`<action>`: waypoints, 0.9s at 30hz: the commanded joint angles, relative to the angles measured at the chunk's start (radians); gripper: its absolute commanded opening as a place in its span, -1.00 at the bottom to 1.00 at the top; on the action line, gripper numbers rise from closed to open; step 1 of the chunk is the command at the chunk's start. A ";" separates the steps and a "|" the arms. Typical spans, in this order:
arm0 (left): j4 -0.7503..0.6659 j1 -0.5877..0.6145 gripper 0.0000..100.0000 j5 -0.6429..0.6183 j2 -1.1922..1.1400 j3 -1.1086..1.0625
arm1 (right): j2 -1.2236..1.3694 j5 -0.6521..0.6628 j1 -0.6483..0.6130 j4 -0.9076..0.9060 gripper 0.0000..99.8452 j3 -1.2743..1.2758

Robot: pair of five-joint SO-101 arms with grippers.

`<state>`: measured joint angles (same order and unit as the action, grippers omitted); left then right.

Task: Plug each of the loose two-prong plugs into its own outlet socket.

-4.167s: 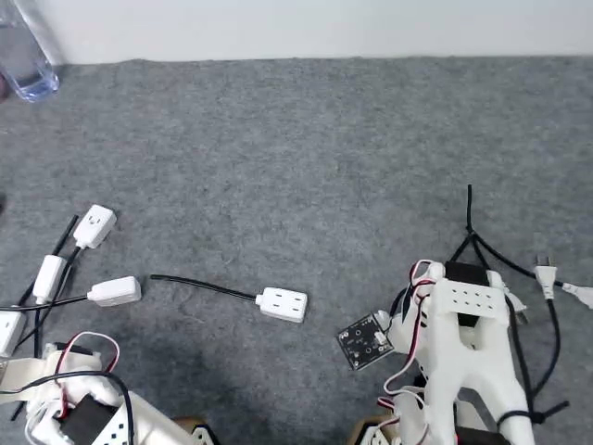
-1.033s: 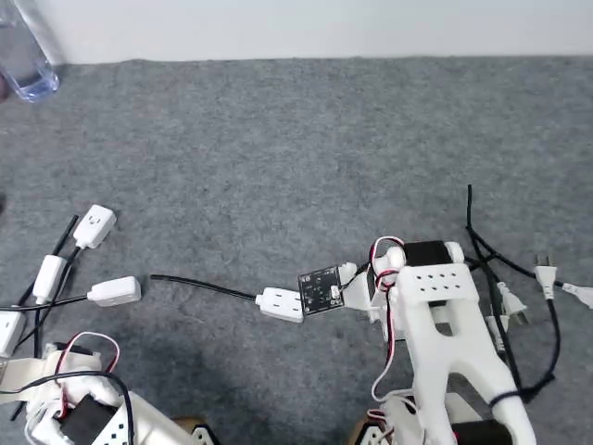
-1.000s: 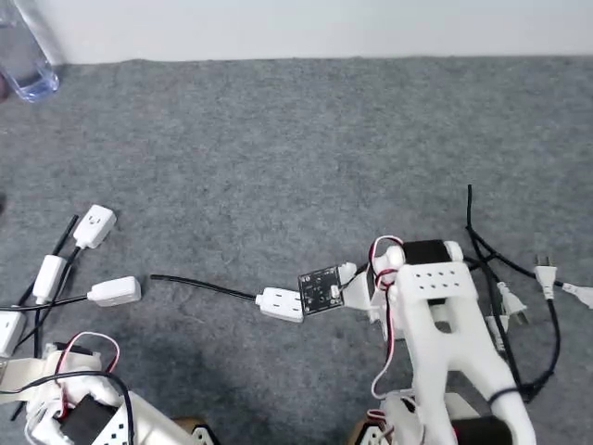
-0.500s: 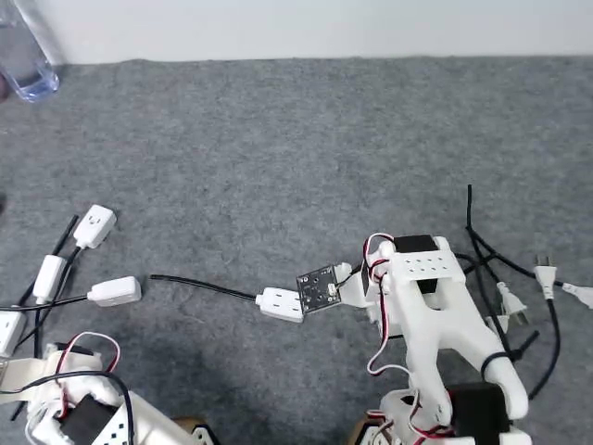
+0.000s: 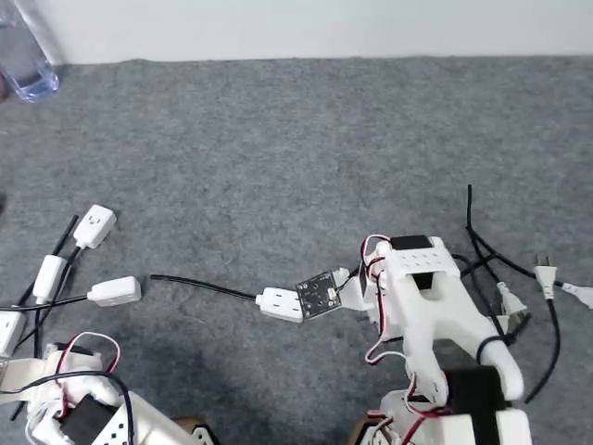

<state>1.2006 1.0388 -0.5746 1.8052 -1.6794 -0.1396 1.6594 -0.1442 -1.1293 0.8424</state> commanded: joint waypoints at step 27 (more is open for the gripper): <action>0.000 -0.008 -0.97 0.008 0.015 0.005 | 0.076 -0.015 -0.059 0.054 -0.69 -0.037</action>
<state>1.2006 1.0388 -0.5746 1.8052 -1.6794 -0.0829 1.6563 -0.1765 -1.0879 0.7856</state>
